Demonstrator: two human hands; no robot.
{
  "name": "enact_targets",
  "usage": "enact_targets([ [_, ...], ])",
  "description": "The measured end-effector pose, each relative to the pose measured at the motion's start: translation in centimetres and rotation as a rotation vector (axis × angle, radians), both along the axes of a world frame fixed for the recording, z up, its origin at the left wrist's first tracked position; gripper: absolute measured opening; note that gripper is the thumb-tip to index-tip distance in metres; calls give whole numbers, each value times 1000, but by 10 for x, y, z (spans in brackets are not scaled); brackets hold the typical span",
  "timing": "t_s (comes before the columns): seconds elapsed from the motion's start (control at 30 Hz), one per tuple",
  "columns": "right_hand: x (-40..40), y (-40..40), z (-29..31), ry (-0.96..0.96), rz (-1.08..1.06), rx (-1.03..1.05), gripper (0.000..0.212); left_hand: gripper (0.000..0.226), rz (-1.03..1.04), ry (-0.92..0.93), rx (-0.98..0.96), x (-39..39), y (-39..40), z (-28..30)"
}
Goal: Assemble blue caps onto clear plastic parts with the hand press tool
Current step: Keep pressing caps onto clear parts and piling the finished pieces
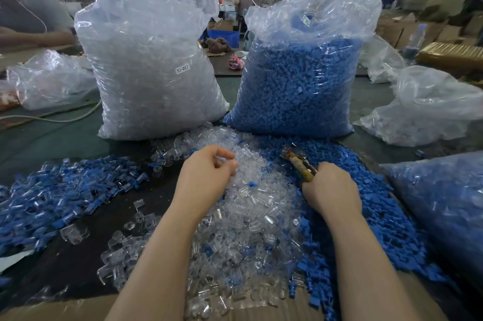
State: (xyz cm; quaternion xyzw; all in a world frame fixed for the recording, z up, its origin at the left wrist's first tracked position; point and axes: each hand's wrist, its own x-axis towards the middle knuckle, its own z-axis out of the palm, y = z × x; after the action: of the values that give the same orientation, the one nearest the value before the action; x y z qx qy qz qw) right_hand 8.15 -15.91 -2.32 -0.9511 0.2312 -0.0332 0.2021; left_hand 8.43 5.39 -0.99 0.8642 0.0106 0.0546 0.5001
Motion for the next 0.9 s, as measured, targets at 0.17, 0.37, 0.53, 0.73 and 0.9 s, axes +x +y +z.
enact_targets([
  [0.17,2,0,-1,-69,32,23,15,9,-5,27,-87,0,2,0],
  [0.37,1,2,1,-263,95,151,18,13,8,9,-157,-1,0,6],
  [0.53,-1,7,4,-384,153,271,14,6,0,2,-202,-5,-11,11],
  [0.73,0,18,9,-503,238,410,23,4,-44,4,-298,-9,-20,17],
  [0.9,0,25,11,-469,349,589,27,13,-96,-13,-335,-11,-30,17],
])
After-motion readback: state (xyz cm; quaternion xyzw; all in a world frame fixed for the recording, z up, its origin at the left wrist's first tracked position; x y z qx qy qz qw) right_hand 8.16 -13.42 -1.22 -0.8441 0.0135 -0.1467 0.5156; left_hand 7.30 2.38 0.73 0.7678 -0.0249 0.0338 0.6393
